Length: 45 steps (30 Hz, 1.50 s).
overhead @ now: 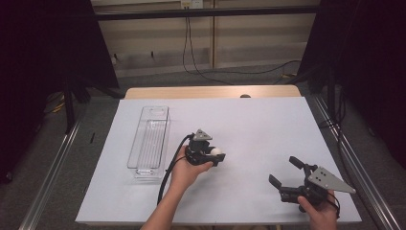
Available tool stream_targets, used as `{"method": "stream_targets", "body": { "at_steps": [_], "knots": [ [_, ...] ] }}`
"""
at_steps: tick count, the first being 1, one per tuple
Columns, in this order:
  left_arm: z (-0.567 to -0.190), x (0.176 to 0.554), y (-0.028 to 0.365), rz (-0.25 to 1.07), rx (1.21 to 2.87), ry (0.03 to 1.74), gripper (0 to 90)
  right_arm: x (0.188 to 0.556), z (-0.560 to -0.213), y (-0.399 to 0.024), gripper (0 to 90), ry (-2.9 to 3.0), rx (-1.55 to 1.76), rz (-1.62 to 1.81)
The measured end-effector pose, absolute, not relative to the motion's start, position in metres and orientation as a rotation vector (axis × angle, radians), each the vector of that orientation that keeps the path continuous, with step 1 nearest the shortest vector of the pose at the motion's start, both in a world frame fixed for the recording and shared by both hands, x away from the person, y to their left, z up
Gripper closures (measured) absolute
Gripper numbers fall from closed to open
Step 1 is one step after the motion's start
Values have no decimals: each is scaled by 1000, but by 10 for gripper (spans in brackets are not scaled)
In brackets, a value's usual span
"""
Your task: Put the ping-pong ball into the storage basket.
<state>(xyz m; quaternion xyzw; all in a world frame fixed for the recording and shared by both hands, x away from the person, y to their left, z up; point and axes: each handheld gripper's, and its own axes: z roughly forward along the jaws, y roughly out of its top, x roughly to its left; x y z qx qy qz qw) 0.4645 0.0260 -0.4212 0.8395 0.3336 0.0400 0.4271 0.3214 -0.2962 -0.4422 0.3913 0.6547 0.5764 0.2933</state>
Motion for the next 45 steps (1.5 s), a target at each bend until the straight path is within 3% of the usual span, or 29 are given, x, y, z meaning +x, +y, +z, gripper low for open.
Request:
{"method": "stream_targets", "body": {
  "at_steps": [45],
  "knots": [
    [-397,466,46,129,2091,848,512,322,-442,-295,27,1742,1044,1536]
  ]
}}
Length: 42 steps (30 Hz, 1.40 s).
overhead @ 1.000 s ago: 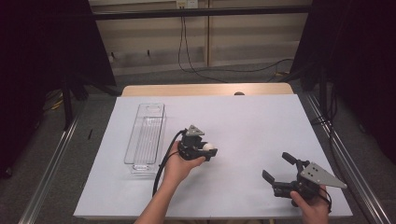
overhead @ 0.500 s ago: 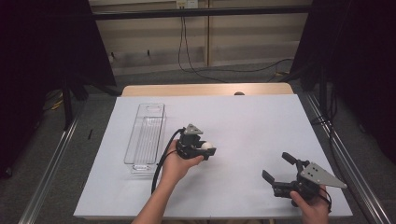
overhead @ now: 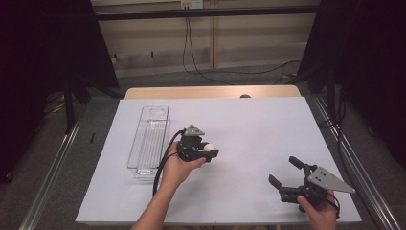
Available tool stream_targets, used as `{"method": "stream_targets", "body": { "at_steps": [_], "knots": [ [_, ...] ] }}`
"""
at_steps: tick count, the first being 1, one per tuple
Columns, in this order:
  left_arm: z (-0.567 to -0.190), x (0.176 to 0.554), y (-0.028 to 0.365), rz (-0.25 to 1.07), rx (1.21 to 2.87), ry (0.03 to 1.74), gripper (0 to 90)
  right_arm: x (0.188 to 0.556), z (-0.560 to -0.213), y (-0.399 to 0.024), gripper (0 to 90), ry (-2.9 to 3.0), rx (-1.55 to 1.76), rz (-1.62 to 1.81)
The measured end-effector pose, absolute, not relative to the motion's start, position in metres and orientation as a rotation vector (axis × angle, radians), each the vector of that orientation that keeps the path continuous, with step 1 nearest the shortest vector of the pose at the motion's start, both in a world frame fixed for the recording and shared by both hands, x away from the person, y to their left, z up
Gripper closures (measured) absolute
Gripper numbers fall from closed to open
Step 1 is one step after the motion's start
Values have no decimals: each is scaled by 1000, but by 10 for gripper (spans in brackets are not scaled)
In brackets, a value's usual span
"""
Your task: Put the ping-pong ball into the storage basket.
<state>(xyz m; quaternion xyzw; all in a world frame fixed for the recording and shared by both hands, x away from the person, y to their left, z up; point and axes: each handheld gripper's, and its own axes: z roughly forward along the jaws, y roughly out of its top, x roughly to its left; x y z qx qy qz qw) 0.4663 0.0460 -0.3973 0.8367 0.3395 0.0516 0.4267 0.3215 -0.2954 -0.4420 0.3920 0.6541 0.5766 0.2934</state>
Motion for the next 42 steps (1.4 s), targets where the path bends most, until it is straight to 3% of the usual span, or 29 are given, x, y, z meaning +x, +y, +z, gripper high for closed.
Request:
{"method": "stream_targets", "body": {
  "at_steps": [42],
  "knots": [
    [-387,468,65,143,2079,890,512,323,-443,-296,28,1747,1045,1537]
  ]
}}
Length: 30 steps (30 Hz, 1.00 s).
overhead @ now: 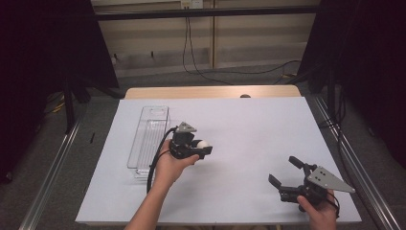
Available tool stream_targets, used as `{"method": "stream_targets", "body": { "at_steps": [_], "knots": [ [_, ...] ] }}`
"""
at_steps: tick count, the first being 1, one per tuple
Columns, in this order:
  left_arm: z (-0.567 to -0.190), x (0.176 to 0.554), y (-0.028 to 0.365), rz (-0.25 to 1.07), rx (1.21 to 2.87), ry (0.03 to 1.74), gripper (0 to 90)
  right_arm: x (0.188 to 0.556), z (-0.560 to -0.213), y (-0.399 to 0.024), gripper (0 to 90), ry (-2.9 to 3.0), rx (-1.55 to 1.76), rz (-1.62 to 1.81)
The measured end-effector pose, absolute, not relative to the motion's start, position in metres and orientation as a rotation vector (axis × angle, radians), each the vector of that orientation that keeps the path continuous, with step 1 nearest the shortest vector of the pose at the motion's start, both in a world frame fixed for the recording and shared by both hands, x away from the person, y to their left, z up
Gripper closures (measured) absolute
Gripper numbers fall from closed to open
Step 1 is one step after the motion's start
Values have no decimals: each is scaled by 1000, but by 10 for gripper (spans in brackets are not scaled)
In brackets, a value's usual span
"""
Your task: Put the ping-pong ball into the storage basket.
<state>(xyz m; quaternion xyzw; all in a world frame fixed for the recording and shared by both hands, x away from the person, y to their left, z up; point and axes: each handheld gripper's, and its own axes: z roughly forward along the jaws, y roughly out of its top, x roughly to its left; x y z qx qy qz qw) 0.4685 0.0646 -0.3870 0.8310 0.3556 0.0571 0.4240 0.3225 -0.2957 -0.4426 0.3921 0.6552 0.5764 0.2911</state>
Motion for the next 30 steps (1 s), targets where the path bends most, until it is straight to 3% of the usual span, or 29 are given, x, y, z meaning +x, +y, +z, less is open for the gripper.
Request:
{"method": "stream_targets", "body": {
  "at_steps": [30],
  "knots": [
    [-378,470,76,151,2058,922,512,323,-443,-296,28,1754,1038,1534]
  ]
}}
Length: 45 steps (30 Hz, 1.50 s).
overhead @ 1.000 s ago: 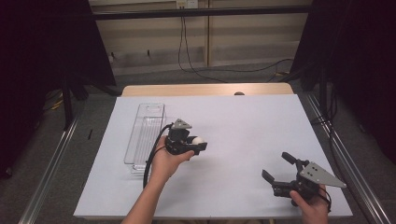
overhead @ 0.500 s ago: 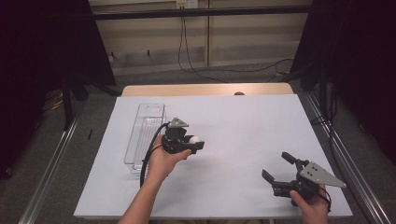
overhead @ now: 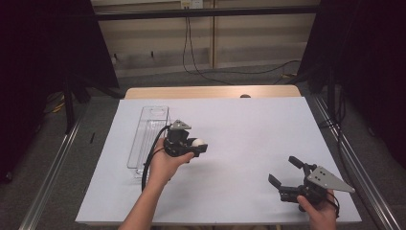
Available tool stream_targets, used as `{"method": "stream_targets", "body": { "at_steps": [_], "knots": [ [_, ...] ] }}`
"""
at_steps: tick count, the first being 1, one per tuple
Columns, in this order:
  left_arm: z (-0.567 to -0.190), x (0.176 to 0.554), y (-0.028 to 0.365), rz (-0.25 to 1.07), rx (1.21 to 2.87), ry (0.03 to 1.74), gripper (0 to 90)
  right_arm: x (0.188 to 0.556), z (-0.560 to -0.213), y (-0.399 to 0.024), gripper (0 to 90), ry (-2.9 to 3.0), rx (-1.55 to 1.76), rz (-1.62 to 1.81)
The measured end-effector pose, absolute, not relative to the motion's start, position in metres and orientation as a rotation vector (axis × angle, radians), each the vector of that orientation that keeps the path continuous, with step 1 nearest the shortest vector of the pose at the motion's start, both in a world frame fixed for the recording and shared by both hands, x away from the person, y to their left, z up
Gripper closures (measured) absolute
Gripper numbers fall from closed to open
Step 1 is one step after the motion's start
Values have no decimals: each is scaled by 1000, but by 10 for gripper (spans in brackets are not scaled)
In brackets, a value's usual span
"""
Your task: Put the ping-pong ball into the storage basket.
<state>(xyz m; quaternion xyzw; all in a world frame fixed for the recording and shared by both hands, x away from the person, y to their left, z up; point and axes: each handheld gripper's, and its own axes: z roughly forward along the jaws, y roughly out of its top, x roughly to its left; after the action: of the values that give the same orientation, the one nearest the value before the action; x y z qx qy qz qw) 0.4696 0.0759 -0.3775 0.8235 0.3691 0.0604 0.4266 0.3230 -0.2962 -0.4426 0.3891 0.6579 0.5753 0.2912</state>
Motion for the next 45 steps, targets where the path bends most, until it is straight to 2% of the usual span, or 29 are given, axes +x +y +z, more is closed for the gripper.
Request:
{"method": "stream_targets", "body": {
  "at_steps": [45],
  "knots": [
    [-365,469,93,171,2072,949,512,323,-442,-297,28,1735,1047,1536]
  ]
}}
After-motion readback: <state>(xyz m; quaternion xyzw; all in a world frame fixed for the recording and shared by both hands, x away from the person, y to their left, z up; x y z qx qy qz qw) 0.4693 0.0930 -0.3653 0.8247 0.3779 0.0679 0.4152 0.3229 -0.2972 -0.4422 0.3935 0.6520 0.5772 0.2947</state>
